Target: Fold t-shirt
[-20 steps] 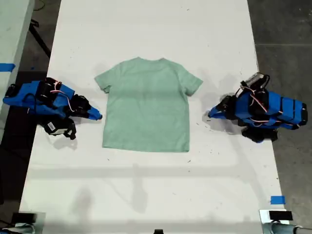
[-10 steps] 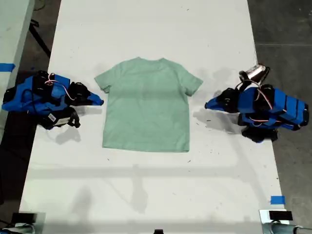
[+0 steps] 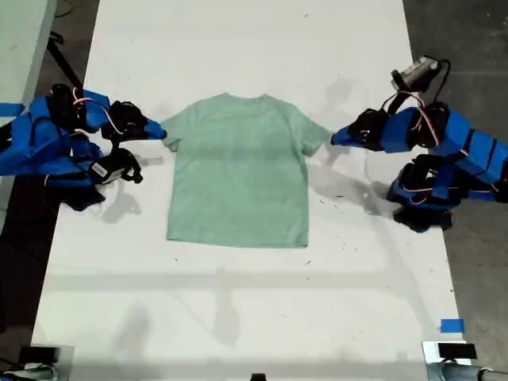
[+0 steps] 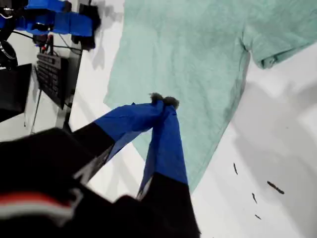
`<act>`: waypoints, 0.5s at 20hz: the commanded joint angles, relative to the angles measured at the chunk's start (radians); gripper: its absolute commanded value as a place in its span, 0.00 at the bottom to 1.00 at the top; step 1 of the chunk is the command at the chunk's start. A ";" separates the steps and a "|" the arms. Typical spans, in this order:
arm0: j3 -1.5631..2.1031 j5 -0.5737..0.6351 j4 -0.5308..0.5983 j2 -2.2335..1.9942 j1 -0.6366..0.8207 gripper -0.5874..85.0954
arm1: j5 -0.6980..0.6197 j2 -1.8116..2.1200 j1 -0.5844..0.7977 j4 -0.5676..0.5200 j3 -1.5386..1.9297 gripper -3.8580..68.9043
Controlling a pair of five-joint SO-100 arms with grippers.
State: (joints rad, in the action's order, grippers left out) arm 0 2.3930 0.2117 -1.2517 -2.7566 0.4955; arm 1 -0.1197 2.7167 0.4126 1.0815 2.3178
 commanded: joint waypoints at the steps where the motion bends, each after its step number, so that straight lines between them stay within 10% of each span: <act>1: -0.181 0.067 -0.015 0.133 0.083 0.01 | -0.094 -0.140 0.052 0.063 -0.229 0.04; 10: -0.551 0.275 -0.156 0.522 0.362 0.01 | -0.359 -0.681 0.212 0.354 -0.888 0.04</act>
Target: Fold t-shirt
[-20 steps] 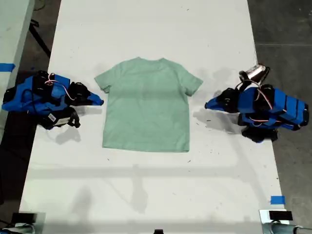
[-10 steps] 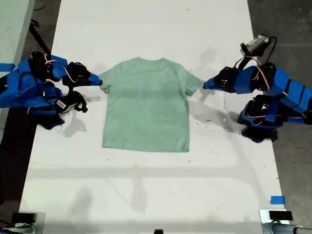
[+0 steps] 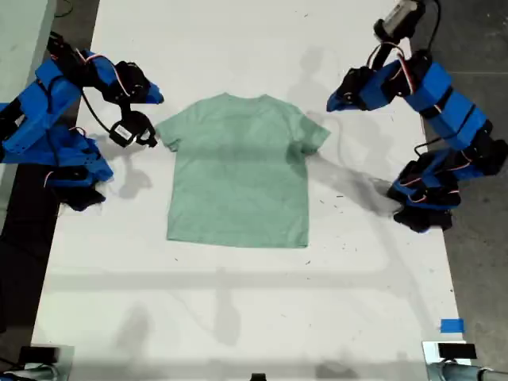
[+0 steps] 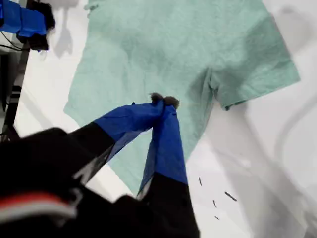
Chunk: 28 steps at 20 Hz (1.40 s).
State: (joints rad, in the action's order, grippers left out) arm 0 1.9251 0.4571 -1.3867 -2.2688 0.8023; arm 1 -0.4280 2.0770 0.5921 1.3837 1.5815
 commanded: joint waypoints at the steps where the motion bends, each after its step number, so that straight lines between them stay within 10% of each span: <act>1: -0.086 0.040 -0.021 0.046 0.072 0.01 | -0.071 -0.061 0.048 0.072 -0.178 0.04; 8: -0.086 0.129 -0.040 0.144 0.103 0.28 | -0.247 -0.135 0.127 0.135 -0.126 0.47; 28: 0.132 0.190 0.273 0.459 0.235 0.30 | -0.614 -0.465 0.310 -0.517 0.387 0.54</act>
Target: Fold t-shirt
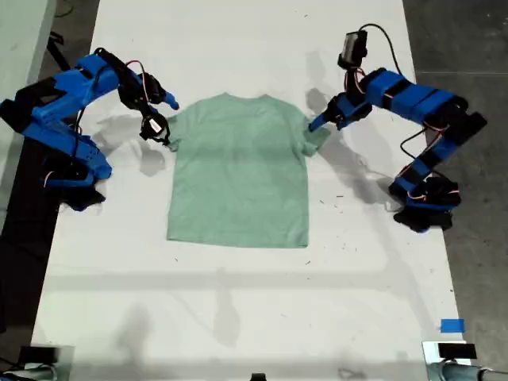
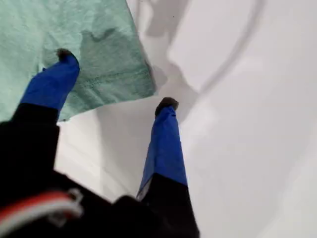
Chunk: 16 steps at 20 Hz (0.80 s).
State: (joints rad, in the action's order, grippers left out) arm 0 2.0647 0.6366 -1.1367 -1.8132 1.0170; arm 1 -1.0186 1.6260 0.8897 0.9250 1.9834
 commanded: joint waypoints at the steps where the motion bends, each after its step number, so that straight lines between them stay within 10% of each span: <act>1: -0.008 0.011 0.025 0.008 0.025 0.30 | -0.029 -0.044 0.012 -0.074 -0.021 0.54; 4: -0.006 0.012 0.025 0.011 0.034 0.30 | -0.043 -0.123 0.012 -0.100 -0.048 0.48; 8: -0.006 0.012 0.023 0.011 0.034 0.30 | -0.035 -0.160 0.017 -0.066 -0.100 0.08; 16: 0.008 0.012 -0.008 -0.038 0.031 0.30 | -0.051 -0.184 -0.017 0.284 -0.368 0.04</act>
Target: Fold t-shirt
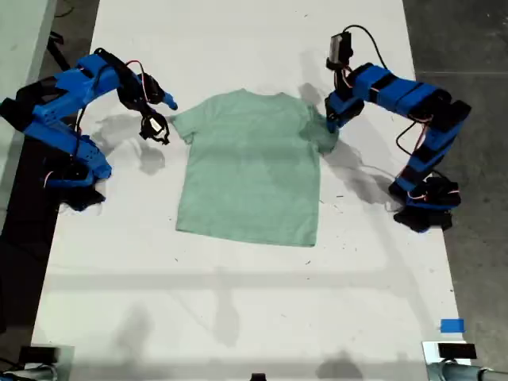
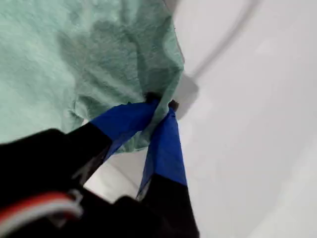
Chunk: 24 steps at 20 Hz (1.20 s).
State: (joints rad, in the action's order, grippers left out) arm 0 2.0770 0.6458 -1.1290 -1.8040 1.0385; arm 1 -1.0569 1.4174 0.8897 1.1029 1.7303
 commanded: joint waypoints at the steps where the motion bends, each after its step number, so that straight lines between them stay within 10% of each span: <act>1: -0.003 0.003 -0.018 -0.057 0.009 0.30 | -0.011 0.038 -0.023 0.163 -0.160 0.04; 6: 0.003 0.005 -0.017 -0.063 0.003 0.30 | 0.026 0.034 -0.089 0.434 -0.479 0.04; 11: -0.002 0.002 -0.014 -0.063 -0.009 0.30 | 0.158 -0.080 -0.235 0.485 -0.761 0.04; 24: 0.006 -0.017 -0.008 -0.063 -0.041 0.29 | 0.423 -0.319 -0.423 0.055 -0.871 0.04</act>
State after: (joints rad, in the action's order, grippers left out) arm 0 2.0893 0.6412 -1.1367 -1.8285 1.0216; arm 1 -0.6581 1.1183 0.4863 1.2379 0.9281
